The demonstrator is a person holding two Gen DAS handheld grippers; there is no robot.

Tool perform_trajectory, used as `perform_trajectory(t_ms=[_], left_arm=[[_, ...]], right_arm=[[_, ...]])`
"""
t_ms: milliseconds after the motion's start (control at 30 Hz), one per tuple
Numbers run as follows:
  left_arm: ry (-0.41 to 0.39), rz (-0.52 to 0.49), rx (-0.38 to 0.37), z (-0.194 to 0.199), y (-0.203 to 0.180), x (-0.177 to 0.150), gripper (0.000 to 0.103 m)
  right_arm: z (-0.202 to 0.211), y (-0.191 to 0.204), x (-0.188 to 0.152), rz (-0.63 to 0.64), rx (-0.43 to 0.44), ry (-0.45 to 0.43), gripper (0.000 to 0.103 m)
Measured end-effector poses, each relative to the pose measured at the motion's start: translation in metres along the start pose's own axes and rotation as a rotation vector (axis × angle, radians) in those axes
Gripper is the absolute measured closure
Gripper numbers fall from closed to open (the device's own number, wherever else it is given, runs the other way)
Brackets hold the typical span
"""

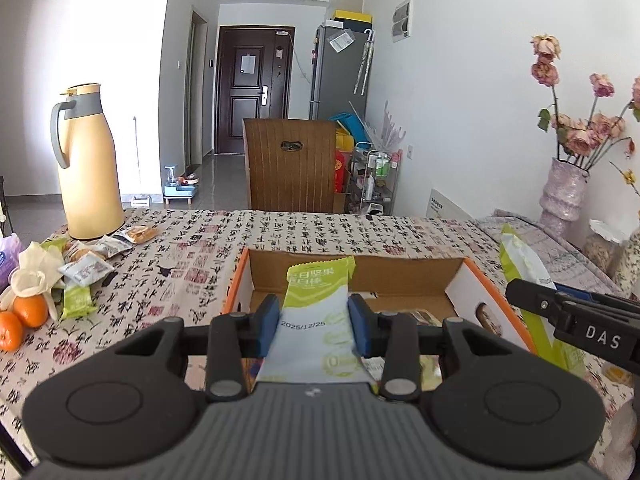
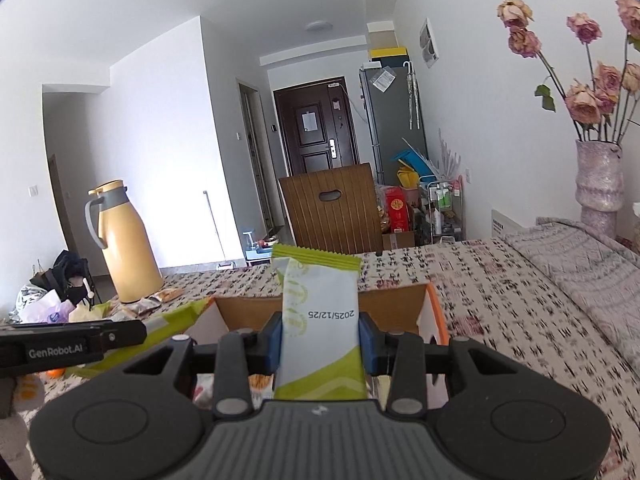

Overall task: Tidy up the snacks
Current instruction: 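Carry both bar packets into the red box and open both grippers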

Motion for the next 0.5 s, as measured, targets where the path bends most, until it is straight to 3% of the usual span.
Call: perform_trajectory(t_ms=[233,500], left_arm=[[0.007,0.021,0.010,-0.034,-0.001,0.008,0.064],[0.029,0.055,0.047,-0.076,0.006,0.006,0.064]], right_arm=[[-0.037,0.000,0.013,0.002,0.011,-0.001,0.066],[-0.084,-0.011,0.003,-0.029,0.004,0.041,0.066]])
Point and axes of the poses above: each gripper's, at about its wrist camera, not at the fingertips, and z roughly against the way its jaws point, y to its left, x to its top, the point moved 5 cm from there along -z, roughly the way its jaws point, and after that the axes turned 10 degrees about z, right-handed, at the moved point
